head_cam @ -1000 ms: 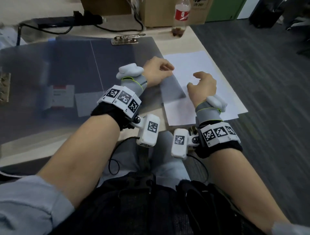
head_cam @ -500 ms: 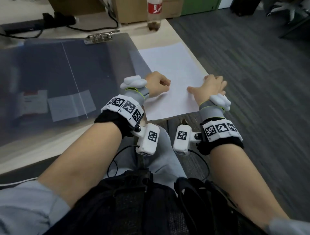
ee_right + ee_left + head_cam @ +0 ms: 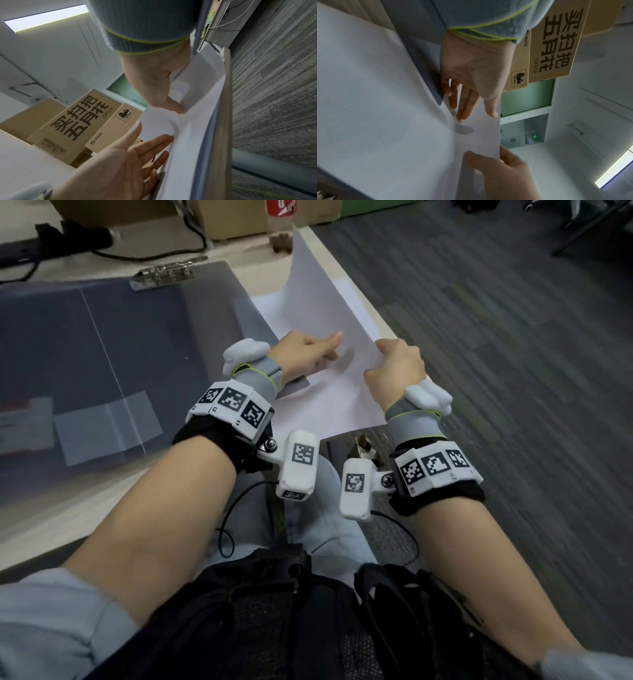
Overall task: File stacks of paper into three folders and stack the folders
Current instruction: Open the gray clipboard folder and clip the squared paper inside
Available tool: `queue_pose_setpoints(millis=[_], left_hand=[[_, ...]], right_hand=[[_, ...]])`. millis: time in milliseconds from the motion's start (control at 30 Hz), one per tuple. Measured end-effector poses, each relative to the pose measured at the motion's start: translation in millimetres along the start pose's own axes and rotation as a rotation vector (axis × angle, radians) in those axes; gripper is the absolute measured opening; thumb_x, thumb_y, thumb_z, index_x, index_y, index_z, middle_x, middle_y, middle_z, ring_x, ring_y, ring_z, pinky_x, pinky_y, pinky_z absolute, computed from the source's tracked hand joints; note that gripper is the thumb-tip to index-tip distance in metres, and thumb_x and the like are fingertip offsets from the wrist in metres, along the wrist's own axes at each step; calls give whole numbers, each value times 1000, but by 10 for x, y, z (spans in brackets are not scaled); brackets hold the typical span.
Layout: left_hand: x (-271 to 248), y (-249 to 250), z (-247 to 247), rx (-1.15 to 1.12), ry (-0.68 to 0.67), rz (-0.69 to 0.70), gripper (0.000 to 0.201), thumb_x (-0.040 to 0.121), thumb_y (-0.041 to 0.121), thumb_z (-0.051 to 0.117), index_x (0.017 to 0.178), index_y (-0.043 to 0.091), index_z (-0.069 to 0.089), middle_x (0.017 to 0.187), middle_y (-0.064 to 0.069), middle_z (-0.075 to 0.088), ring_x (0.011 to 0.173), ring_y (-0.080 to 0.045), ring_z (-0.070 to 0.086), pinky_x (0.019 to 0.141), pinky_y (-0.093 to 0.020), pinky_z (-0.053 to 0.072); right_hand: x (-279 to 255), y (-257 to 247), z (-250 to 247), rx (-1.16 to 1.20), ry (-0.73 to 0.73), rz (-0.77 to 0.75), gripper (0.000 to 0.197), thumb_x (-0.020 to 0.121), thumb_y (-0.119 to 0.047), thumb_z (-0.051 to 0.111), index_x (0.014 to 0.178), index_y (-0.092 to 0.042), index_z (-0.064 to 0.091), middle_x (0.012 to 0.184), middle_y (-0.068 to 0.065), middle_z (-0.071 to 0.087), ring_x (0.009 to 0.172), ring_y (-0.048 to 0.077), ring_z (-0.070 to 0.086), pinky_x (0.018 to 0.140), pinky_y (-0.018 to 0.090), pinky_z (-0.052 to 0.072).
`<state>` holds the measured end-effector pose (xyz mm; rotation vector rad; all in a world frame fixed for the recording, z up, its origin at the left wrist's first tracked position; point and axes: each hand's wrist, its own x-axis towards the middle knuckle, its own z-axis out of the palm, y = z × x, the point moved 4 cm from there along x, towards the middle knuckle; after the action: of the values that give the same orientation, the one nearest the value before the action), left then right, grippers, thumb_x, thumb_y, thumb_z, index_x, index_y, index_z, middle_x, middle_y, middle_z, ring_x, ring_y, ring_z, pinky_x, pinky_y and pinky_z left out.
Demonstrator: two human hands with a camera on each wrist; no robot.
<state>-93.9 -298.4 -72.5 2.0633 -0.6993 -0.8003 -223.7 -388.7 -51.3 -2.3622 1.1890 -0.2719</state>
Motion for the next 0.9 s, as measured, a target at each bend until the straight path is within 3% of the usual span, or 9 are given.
queue_pose_setpoints(millis=[200,267,367,433,533,633,733,833,900], left_hand=[[24,191,49,-101,22,-65,55,80,66,54,83,13,69,90,2,73,72,-14,57,55,-21,37],[65,204,84,-90,72,-46,34,84,44,61,64,16,57,67,1,64,57,-11,53,47,-18,36],[100,160,97,-86,131,-23,32,81,15,59,52,17,45,35,8,45,35,-5,40,37,-14,28],[126,131,112,-82,140,-17,33,81,11,57,51,17,44,30,10,43,36,-5,40,36,-14,27],[144,150,137,-92,179,40,9,76,14,60,69,14,55,64,1,59,62,-19,53,50,-14,42],[146,102,148,-82,209,68,59,75,20,62,130,13,41,110,-12,64,100,-30,61,83,-31,49],[116,124,168,-19,199,194,83,77,19,59,148,28,18,125,-16,59,97,-30,60,84,-30,48],[144,138,200,6,176,208,38,76,26,57,114,30,62,90,3,67,73,-12,57,77,-24,45],[158,152,205,-56,165,176,14,85,31,59,85,24,72,61,13,62,57,0,52,69,-20,41]], right_hand=[[-59,-166,42,-165,-87,-170,24,87,-13,48,104,-17,65,97,13,61,95,35,59,67,31,35],[-56,-159,57,-144,-93,-227,17,88,-29,52,95,-23,67,92,8,64,87,33,59,64,30,34],[-54,-68,-13,157,-74,-116,53,88,-57,47,49,-22,56,51,1,42,55,21,41,50,31,28],[11,52,-34,289,-2,-17,53,93,-52,41,52,-20,55,58,3,48,60,23,44,53,32,33],[101,192,37,123,12,20,40,93,-37,40,96,-2,59,103,19,59,102,34,52,75,36,40],[131,266,88,70,-6,52,31,90,-22,51,112,-1,59,117,18,59,109,35,55,73,34,41],[114,277,26,221,94,40,36,86,-18,56,122,-12,62,125,11,61,112,28,57,89,33,47],[115,205,-7,389,164,-61,27,83,-20,59,106,-14,72,107,6,71,101,19,65,89,30,50],[104,154,8,481,142,-110,21,82,-19,59,94,-14,76,91,2,75,83,10,68,76,21,52]])
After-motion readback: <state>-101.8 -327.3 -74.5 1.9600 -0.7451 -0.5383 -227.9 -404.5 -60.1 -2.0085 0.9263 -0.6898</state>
